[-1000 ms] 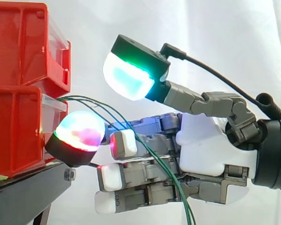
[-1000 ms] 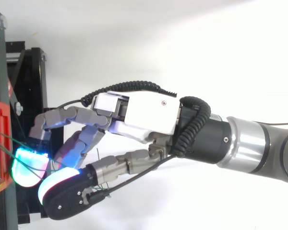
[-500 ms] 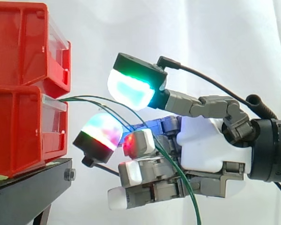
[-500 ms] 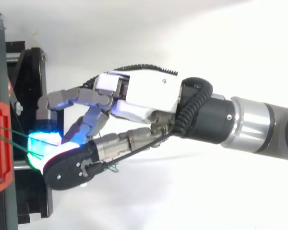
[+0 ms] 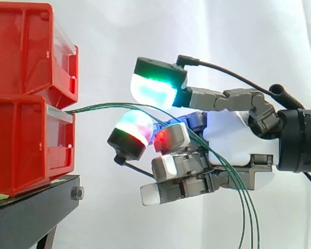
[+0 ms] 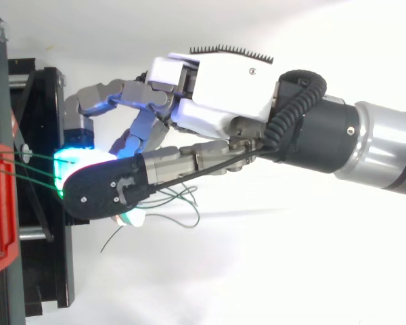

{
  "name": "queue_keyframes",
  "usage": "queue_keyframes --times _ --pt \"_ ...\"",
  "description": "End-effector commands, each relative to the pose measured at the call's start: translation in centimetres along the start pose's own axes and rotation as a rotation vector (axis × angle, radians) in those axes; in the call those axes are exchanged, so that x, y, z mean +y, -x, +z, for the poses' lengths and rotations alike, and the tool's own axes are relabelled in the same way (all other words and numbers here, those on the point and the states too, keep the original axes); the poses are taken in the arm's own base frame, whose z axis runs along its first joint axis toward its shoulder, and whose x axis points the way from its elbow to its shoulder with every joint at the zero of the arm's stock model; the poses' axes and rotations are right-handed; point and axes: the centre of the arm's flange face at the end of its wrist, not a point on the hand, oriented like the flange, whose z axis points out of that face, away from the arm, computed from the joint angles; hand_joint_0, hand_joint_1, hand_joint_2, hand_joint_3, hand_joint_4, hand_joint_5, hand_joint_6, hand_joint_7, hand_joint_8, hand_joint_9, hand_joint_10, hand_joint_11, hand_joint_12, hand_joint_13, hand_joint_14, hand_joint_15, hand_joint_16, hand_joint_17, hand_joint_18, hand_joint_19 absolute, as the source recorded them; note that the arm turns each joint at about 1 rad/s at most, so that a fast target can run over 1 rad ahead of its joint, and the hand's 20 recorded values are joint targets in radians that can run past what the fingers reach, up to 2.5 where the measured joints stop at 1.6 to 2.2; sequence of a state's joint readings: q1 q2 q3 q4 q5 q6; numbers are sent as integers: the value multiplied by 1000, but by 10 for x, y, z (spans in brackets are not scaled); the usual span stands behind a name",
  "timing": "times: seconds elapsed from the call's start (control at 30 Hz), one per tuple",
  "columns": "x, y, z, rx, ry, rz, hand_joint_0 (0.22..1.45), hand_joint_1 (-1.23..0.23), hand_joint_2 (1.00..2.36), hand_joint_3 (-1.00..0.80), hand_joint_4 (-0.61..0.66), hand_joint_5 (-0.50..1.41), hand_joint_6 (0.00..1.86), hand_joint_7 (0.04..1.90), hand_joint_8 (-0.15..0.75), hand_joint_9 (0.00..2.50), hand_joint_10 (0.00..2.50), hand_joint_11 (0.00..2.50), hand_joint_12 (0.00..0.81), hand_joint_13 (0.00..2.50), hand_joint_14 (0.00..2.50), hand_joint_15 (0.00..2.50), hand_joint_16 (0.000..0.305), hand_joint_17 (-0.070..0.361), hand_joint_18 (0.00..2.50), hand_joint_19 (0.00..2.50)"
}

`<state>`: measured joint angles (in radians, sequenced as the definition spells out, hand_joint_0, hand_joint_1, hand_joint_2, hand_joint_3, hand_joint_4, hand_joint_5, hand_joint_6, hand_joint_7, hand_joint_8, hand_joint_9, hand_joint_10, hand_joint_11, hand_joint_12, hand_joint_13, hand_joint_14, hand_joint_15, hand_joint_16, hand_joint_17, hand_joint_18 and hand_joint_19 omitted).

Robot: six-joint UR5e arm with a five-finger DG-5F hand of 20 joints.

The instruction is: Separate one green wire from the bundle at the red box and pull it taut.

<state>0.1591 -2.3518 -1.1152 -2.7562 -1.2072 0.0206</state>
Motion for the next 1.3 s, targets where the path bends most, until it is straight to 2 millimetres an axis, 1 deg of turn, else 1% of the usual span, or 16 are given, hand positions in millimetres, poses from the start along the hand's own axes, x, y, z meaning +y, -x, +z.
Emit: queue_keyframes --times 0.0,0.03,0.07,0.1,0.13,0.27,0.3,0.33,0.4,0.43,0.57,0.63,0.7,0.87,1.03,1.27 --pt "5 1 2 -3 3 -12 610 -623 1024 -177 187 -138 694 1249 343 1300 23 1130 394 1205 26 748 47 105 822 466" --pt "5 1 2 -3 3 -18 601 -647 1025 -137 196 -146 720 1235 346 1296 24 1159 397 1190 26 750 47 106 824 465" --pt "7 1 2 -4 4 -25 600 -677 1024 -141 205 -149 727 1253 349 1283 24 1196 400 1190 26 755 47 106 824 469" --pt "7 2 2 -7 4 -30 602 -729 1025 -135 209 -169 781 1166 348 1270 23 1209 402 1190 28 755 47 106 827 469" --pt "7 2 2 -7 3 -32 606 -753 1025 -124 207 -176 798 1168 349 1266 23 1231 400 1186 26 751 47 107 829 461" --pt "7 1 2 -7 4 -38 606 -763 1024 -137 222 -187 846 1109 351 1272 22 1251 401 1178 27 752 48 108 829 466" --pt "7 1 2 -7 4 -38 598 -751 1024 -165 227 -185 853 1123 351 1278 22 1242 400 1178 26 747 48 108 828 471" --pt "7 0 3 -7 6 -39 590 -704 1019 -266 235 -173 854 1151 346 1307 22 1243 400 1182 26 733 48 108 829 479" --pt "11 -3 4 -6 11 -48 575 -612 1012 -361 234 -167 850 1155 347 1333 23 1217 406 1202 24 742 49 111 846 491" --pt "11 -3 4 -7 13 -51 576 -563 1011 -373 231 -165 849 1156 345 1339 23 1201 406 1205 24 737 50 111 851 492" --pt "14 -4 5 -10 14 -69 594 -535 1016 -314 223 -164 847 1190 342 1333 23 1202 404 1205 24 735 50 113 856 502" --pt "17 -5 6 -17 16 -87 591 -596 1020 -215 223 -167 851 1214 352 1304 24 1201 410 1193 25 735 51 115 859 503" --pt "19 -5 7 -19 21 -95 587 -642 1024 -161 222 -171 859 1209 351 1290 23 1205 409 1187 25 737 52 117 860 497" --pt "19 -6 6 -18 8 -111 590 -719 1025 -97 165 -181 875 1178 350 1248 24 1227 411 1157 25 733 53 119 854 507" --pt "17 -5 4 -17 -14 -127 615 -801 1022 -173 174 -194 882 1147 333 1190 23 1211 400 1107 24 727 54 120 839 509" --pt "15 -5 2 -15 -31 -135 639 -837 1016 -298 200 -197 879 1122 331 1176 22 1208 398 1092 24 719 54 121 840 503"
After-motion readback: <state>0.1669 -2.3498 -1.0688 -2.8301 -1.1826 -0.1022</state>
